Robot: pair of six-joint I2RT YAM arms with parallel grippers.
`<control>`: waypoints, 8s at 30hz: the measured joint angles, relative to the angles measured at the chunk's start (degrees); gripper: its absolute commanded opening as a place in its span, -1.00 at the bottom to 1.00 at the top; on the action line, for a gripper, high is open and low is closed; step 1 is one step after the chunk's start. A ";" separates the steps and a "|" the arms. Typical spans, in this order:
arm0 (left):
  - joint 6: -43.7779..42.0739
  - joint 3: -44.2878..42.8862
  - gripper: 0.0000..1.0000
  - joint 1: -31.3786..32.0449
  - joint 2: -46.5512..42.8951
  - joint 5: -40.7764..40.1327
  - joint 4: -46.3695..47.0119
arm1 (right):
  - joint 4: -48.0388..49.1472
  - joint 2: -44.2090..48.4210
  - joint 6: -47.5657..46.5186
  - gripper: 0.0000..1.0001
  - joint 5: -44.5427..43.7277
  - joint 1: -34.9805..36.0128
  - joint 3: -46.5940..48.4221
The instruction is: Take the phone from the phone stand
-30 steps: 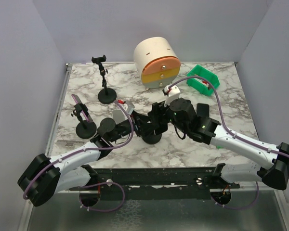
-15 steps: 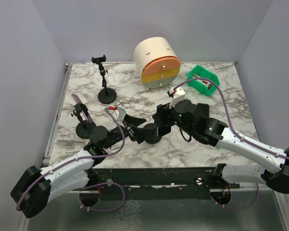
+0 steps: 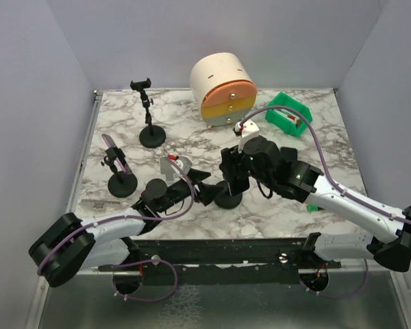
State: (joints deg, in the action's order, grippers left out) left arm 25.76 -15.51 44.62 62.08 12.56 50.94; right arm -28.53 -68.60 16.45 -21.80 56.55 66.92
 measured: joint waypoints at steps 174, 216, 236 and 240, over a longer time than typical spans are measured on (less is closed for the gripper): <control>-9.66 -7.67 -1.00 10.67 36.92 15.02 36.20 | 14.01 22.01 1.97 -1.00 17.86 -1.18 -19.06; -5.90 -16.52 -1.00 7.82 42.88 29.53 36.50 | 18.53 27.67 -0.11 -0.99 23.82 -2.29 -23.63; -7.87 -2.97 0.98 4.74 26.82 8.04 34.86 | 15.06 22.12 -1.99 -0.99 15.61 -0.20 -17.81; -10.71 -2.32 0.98 6.12 16.09 2.91 27.32 | 14.97 20.28 -1.99 -0.99 10.84 -0.13 -17.09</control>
State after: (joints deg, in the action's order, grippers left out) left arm 15.05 -17.82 50.74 78.17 15.46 78.26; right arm -13.56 -48.31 14.46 -10.96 56.42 49.82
